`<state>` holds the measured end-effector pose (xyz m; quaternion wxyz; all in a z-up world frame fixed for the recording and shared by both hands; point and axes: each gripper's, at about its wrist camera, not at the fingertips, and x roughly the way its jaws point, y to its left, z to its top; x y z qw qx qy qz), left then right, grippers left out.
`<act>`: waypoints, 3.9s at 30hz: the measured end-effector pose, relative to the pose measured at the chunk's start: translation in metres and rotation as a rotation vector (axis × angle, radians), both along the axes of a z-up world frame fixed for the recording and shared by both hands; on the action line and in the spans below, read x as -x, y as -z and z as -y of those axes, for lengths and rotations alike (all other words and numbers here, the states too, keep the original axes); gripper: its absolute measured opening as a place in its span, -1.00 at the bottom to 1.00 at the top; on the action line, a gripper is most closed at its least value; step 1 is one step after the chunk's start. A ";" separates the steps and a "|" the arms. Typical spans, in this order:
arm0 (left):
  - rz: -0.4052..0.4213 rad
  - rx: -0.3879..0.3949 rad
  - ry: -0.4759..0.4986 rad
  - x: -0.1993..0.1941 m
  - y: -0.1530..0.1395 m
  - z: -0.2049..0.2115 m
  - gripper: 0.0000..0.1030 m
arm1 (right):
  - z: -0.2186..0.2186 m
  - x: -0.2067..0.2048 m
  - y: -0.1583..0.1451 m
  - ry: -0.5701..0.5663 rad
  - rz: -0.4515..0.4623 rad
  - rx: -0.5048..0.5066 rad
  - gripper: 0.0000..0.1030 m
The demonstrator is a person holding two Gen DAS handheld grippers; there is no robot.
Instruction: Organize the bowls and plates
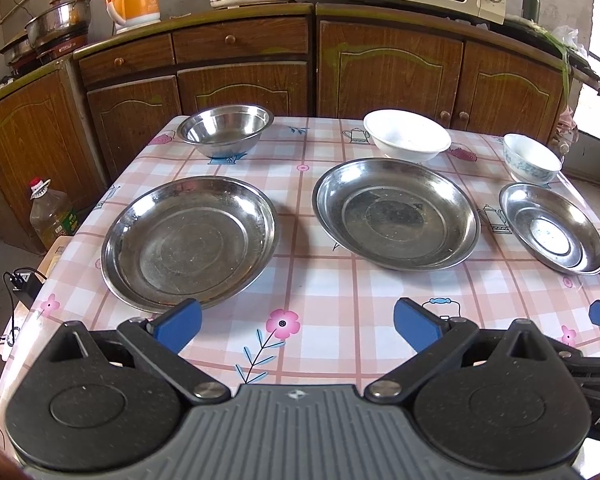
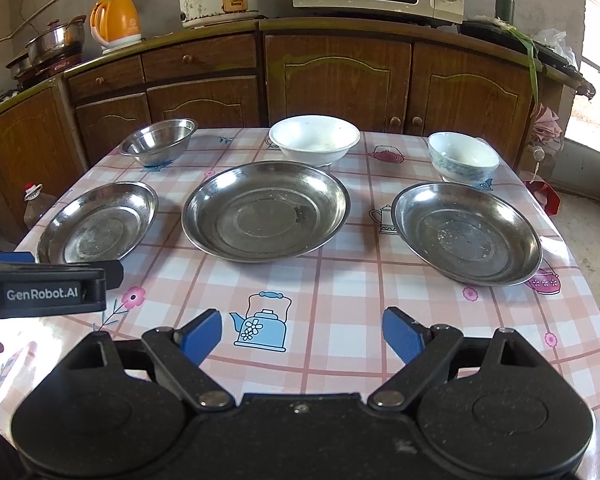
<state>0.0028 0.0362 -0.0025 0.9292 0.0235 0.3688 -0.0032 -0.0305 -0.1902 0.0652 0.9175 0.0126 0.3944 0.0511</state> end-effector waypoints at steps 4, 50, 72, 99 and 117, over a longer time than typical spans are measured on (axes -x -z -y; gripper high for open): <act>-0.002 0.003 -0.001 -0.001 0.000 -0.003 1.00 | -0.003 0.000 0.001 -0.007 -0.002 0.000 0.99; -0.013 0.027 -0.063 -0.003 0.002 -0.040 1.00 | -0.047 -0.010 0.001 -0.105 -0.001 0.035 0.99; -0.017 0.033 -0.156 -0.011 0.005 -0.085 1.00 | -0.099 -0.034 -0.005 -0.225 0.066 0.046 0.99; -0.079 -0.015 -0.263 -0.094 0.033 -0.190 1.00 | -0.177 -0.124 0.038 -0.347 0.007 -0.026 0.98; -0.106 0.020 -0.201 -0.140 0.051 -0.205 0.70 | -0.196 -0.179 0.073 -0.315 -0.088 -0.074 0.94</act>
